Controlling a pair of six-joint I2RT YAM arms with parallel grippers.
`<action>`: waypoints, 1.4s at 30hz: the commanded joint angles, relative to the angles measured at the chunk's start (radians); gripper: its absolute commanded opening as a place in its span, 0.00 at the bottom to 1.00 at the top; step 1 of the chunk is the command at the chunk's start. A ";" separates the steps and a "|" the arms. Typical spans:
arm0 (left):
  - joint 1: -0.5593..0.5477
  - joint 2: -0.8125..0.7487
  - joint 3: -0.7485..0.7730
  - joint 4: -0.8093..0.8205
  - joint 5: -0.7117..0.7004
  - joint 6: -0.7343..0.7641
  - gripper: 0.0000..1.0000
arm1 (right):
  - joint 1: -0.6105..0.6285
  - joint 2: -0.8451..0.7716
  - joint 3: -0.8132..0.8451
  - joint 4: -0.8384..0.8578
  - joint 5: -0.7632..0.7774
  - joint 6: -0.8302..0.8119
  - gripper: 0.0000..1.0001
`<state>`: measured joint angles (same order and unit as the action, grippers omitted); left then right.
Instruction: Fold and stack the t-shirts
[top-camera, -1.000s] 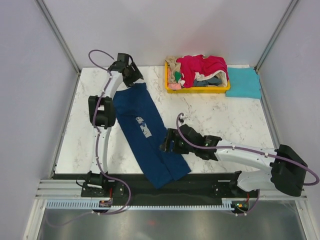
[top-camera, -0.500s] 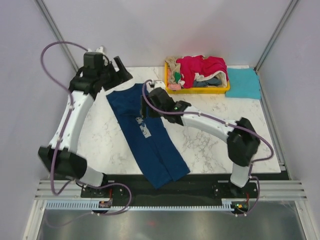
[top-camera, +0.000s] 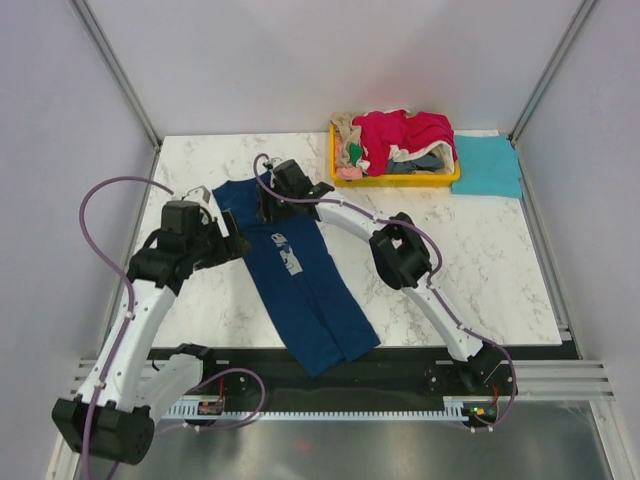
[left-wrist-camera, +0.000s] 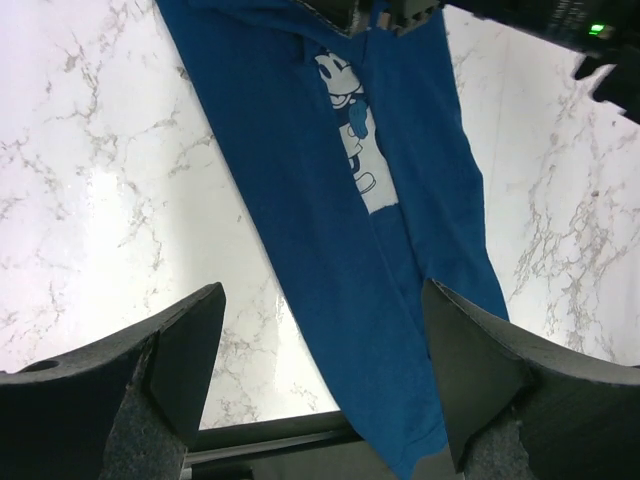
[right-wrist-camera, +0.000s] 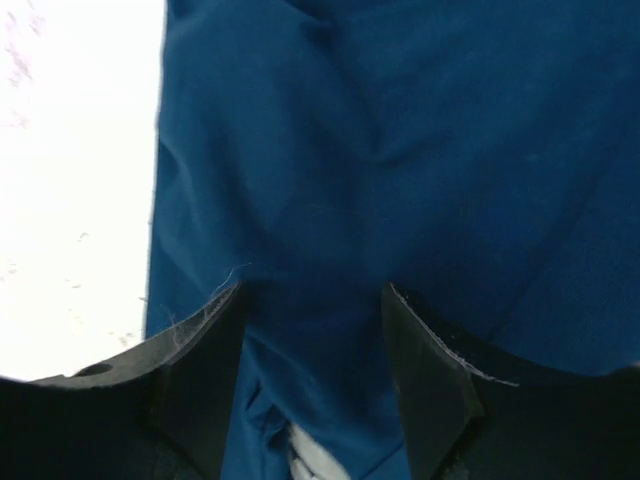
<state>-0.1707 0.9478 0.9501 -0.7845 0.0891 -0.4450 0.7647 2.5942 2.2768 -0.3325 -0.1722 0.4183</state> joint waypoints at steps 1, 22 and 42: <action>-0.001 -0.098 -0.036 0.056 -0.034 0.062 0.86 | 0.001 0.041 0.087 0.029 -0.059 -0.015 0.66; -0.001 -0.093 -0.056 0.070 -0.031 0.049 0.84 | -0.162 0.234 0.217 0.216 0.398 0.332 0.68; -0.136 0.008 -0.106 0.062 -0.044 -0.124 0.78 | -0.143 -0.512 -0.274 0.357 0.111 0.040 0.98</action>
<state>-0.2485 0.9321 0.8783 -0.7376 0.0742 -0.4820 0.6243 2.3074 2.1178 0.0132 -0.0406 0.5190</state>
